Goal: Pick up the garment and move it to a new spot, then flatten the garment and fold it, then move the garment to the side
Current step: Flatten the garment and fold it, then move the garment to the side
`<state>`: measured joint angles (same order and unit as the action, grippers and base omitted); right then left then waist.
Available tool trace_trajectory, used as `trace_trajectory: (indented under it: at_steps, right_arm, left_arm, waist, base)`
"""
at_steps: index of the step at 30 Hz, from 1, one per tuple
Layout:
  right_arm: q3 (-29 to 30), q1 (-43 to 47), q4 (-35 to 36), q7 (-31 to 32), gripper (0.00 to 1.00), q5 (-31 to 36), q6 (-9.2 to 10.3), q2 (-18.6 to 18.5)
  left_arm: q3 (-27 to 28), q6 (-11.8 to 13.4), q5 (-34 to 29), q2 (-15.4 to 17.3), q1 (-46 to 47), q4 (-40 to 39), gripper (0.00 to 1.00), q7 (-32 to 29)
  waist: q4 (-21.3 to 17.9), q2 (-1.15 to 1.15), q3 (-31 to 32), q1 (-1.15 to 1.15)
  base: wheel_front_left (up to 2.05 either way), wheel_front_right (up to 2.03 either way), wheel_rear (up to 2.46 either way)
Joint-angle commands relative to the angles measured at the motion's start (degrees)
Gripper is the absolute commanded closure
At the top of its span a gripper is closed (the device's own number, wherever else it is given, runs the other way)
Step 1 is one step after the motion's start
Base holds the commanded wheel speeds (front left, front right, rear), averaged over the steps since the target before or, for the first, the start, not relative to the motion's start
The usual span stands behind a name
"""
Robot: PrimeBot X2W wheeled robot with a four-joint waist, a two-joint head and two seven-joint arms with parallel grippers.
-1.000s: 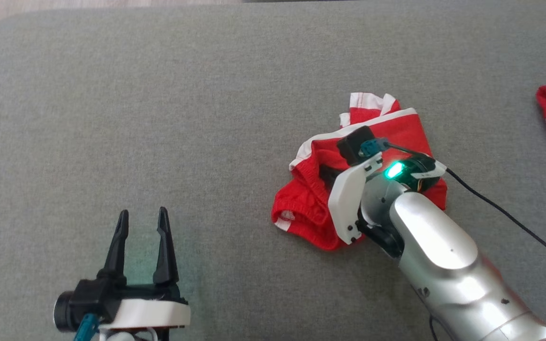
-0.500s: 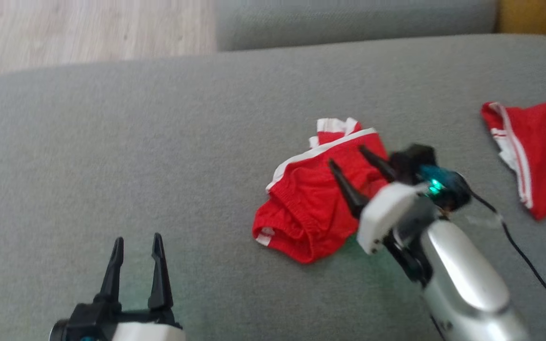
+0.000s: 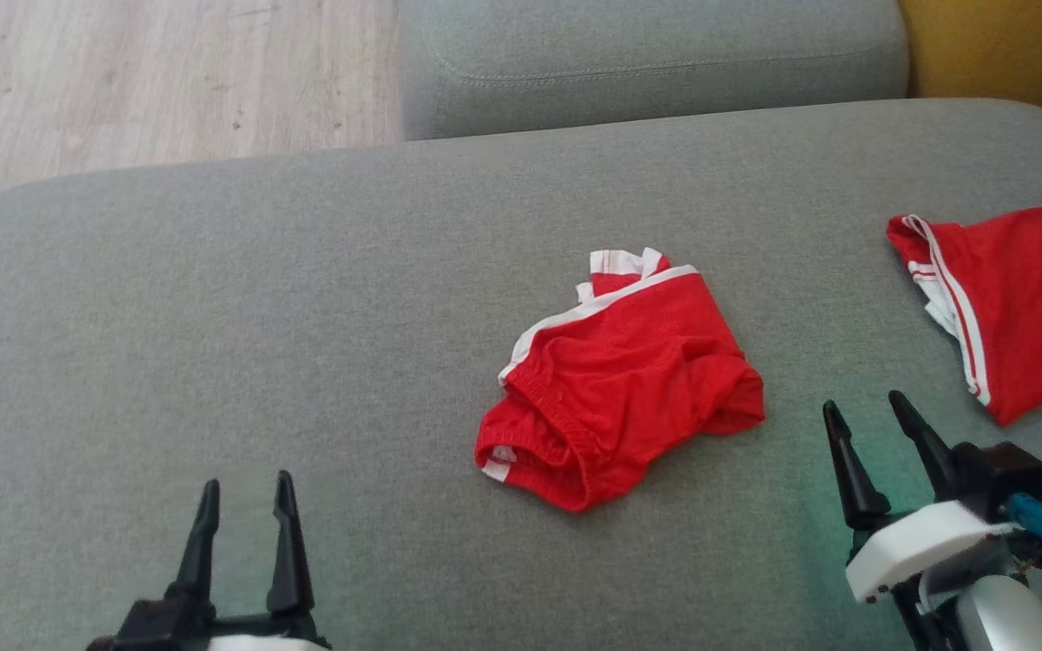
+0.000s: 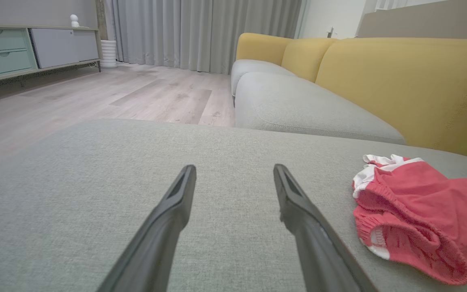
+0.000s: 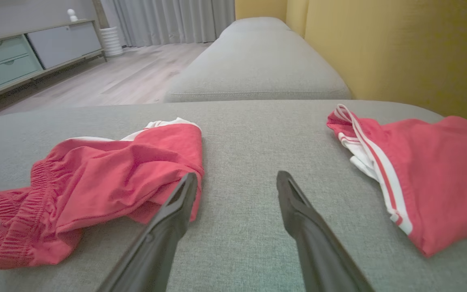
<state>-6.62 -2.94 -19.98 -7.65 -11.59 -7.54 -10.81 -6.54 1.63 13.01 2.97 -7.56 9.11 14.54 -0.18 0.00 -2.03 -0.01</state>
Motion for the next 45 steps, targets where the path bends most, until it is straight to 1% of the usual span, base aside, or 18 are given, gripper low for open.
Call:
trace_trajectory:
  at_steps: [1,5,10,14,18,20,22,24,25,26,28,32,33,37,40,43,44,45]
  right_arm:
    - [-0.7,-1.8,1.4,-1.0,0.00,0.0,0.05,-0.8]
    - [0.3,-4.5,0.7,0.8,0.00,-4.5,0.05,1.1]
    - [0.1,-11.7,-1.1,11.0,0.00,-11.7,0.05,3.4]
    - [1.5,-18.0,-7.7,20.1,0.00,-13.1,0.05,5.0]
    - [4.1,-23.0,-17.0,27.6,0.00,-12.3,0.05,6.5]
    - [4.5,-24.9,-20.8,29.8,0.00,-11.8,0.05,7.1]
    - [5.1,-26.3,-23.6,31.4,0.00,-14.5,0.05,7.6]
    - [3.8,-27.2,-25.3,32.2,0.00,-17.0,0.05,7.8]
    - [3.0,-27.5,-25.6,32.2,0.42,-18.6,0.05,7.9]
    - [2.2,-27.8,-25.8,31.9,1.00,-20.1,0.05,7.9]
    - [0.7,-28.4,-25.7,31.2,1.00,-22.4,0.05,7.9]
    - [0.5,-30.6,-25.0,29.8,1.00,-22.4,0.05,7.4]
    - [1.2,-32.3,-23.7,30.7,1.00,-22.3,0.05,5.9]
    - [4.9,-35.6,-20.6,34.6,1.00,-22.5,0.05,1.1]
    - [8.3,-37.5,-18.3,37.4,1.00,-20.9,0.05,-3.2]
    - [12.0,-38.9,-16.2,40.2,1.00,-18.9,0.05,-7.1]
    - [12.0,-38.9,-16.2,40.2,1.00,-18.9,0.05,-7.1]
    - [13.2,-39.3,-15.6,40.8,1.00,-18.0,0.05,-8.4]
  left_arm:
    - [2.4,-0.2,-0.6,-0.1,1.0,-1.4,0.00,0.5]
    - [3.0,-0.4,-0.5,-0.1,1.1,-1.4,0.00,0.5]
    - [3.0,-0.5,-0.2,-0.1,2.0,-1.3,0.00,0.5]
    - [1.8,-0.5,0.2,-0.1,3.5,-1.1,0.00,0.5]
    - [0.5,-0.5,0.6,-0.1,5.3,-0.9,0.00,0.5]
    - [0.1,-0.4,0.8,-0.1,5.9,-0.8,0.00,0.5]
    - [-0.3,-0.3,1.0,-0.1,6.3,-0.8,0.00,0.5]
    - [-0.6,-0.1,1.1,-0.1,6.6,-0.7,0.00,0.5]
    - [-0.6,0.1,1.3,-0.1,6.6,-0.8,0.00,0.5]
    - [-0.5,0.3,1.4,-0.1,6.6,-0.9,0.00,0.5]
    - [-0.2,0.6,1.6,-0.1,6.5,-1.3,0.00,0.5]
    - [0.9,0.5,1.2,-0.1,5.8,-2.0,0.00,0.5]
    - [1.8,0.4,1.0,-0.1,5.8,-2.5,0.00,0.5]
    - [2.3,-0.7,-0.4,-0.1,7.3,-3.2,0.00,0.5]
    - [2.2,-1.6,-1.3,-0.1,8.9,-3.5,0.00,0.5]
    - [2.0,-2.3,-2.1,-0.1,10.4,-3.8,0.00,0.5]
    - [2.0,-2.3,-2.1,-0.1,10.4,-3.8,0.00,0.5]
    - [2.0,-2.6,-2.5,-0.1,10.8,-3.8,0.00,0.5]
  waist:
    - [0.2,0.00,-0.1,0.01]
    - [0.6,0.00,-0.6,0.01]
    - [1.0,0.00,-1.8,0.01]
    - [2.1,0.00,-3.0,0.01]
    - [3.9,0.00,-4.1,0.01]
    - [4.6,0.00,-4.6,0.01]
    - [5.1,0.00,-5.0,0.01]
    - [5.2,0.00,-5.2,0.01]
    - [5.0,0.00,-5.3,0.01]
    - [4.6,0.00,-5.4,0.01]
    - [3.0,0.00,-5.6,0.01]
    - [-1.5,0.00,-6.0,0.01]
    - [-4.1,0.00,-6.7,0.01]
    - [-7.6,0.00,-9.3,0.01]
    - [-8.5,0.00,-11.5,0.01]
    - [-8.3,0.00,-13.8,0.01]
    - [-8.3,0.00,-13.8,0.01]
    - [-8.0,0.00,-14.5,0.01]
  base:
    - [0.00,0.00,0.00]
    - [0.00,0.00,0.00]
    - [0.00,0.00,0.00]
    - [0.00,0.00,0.00]
    - [0.00,0.00,0.00]
    - [0.00,0.00,0.00]
    - [0.00,0.00,0.00]
    - [0.00,0.00,0.00]
    - [0.00,0.00,0.00]
    - [0.00,0.00,0.00]
    - [0.00,0.00,0.00]
    - [0.00,0.00,0.00]
    - [0.00,0.00,0.00]
    - [0.00,0.00,0.00]
    - [0.00,0.00,0.00]
    - [0.00,0.00,0.00]
    - [0.00,0.00,0.00]
    - [0.00,0.00,0.00]
